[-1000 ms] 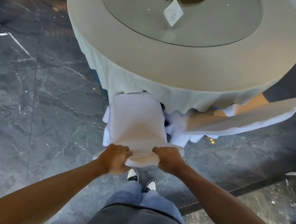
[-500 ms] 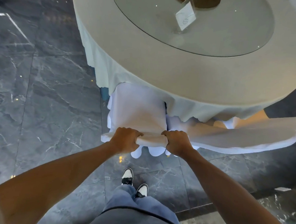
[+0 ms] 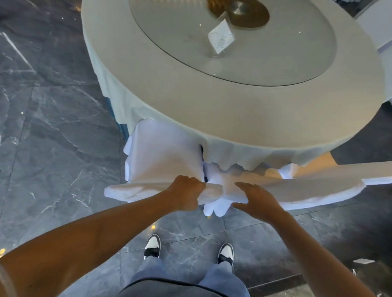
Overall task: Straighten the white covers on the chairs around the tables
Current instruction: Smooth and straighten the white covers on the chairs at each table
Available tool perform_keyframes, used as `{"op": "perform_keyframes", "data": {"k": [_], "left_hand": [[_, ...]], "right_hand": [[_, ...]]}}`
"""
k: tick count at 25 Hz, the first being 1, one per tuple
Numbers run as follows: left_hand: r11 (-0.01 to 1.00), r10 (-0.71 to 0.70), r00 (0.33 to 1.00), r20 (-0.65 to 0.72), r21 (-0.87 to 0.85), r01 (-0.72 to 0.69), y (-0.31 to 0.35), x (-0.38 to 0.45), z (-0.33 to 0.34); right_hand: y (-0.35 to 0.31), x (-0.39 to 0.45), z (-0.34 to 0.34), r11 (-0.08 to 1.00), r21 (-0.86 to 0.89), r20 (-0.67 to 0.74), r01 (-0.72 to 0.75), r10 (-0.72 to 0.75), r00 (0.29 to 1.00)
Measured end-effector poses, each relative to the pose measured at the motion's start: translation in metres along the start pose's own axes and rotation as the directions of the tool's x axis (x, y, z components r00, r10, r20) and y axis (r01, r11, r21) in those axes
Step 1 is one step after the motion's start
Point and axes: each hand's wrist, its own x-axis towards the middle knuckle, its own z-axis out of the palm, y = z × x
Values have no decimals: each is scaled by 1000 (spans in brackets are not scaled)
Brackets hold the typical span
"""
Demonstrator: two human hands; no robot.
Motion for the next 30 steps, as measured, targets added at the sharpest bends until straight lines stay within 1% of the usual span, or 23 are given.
{"op": "perform_keyframes", "data": {"k": [2,4,5,7,9,11,14,17,19,21,23,25,28,30], "left_hand": [[994,-91,994,54,58,88,24,19,1],[974,-215,972,96,97,205,45,34,2],[958,-277,954,117,114,264,53,40,3],[935,-347,928,137,131,330,63,53,6],[922,-379,913,149,138,361,67,62,9],[909,-410,899,156,156,387,70,65,14],[881,-459,879,127,197,431,69,71,20],[868,-481,867,129,213,450,65,70,23],[881,-461,876,139,188,434,62,66,23],[888,-447,887,117,179,424,59,60,26],[900,-427,896,120,158,407,60,55,28],[906,-415,905,95,139,400,69,57,28],[921,-390,918,75,56,387,83,64,26],[924,-382,920,89,56,378,92,63,29]], "right_hand": [[59,-15,-7,988,-154,44,-11,18,999],[112,-25,-9,947,-321,115,16,22,993],[134,-26,-8,913,-406,107,34,10,994],[164,-25,-9,848,-527,28,44,-34,999],[175,-22,-16,847,-531,-27,19,-39,999],[173,-20,-20,857,-515,-18,20,-34,999],[168,-14,-24,880,-475,-24,14,-29,999],[163,-4,-36,872,-489,-17,12,-24,1000],[155,4,-46,859,-512,-17,3,-14,1000],[151,15,-50,844,-537,-40,-16,-7,999],[147,17,-50,844,-536,-23,-25,14,1000],[144,16,-44,829,-558,-30,-30,16,999],[139,20,-46,843,-534,-68,-60,27,997],[136,21,-42,848,-527,-58,-47,18,998]]}}
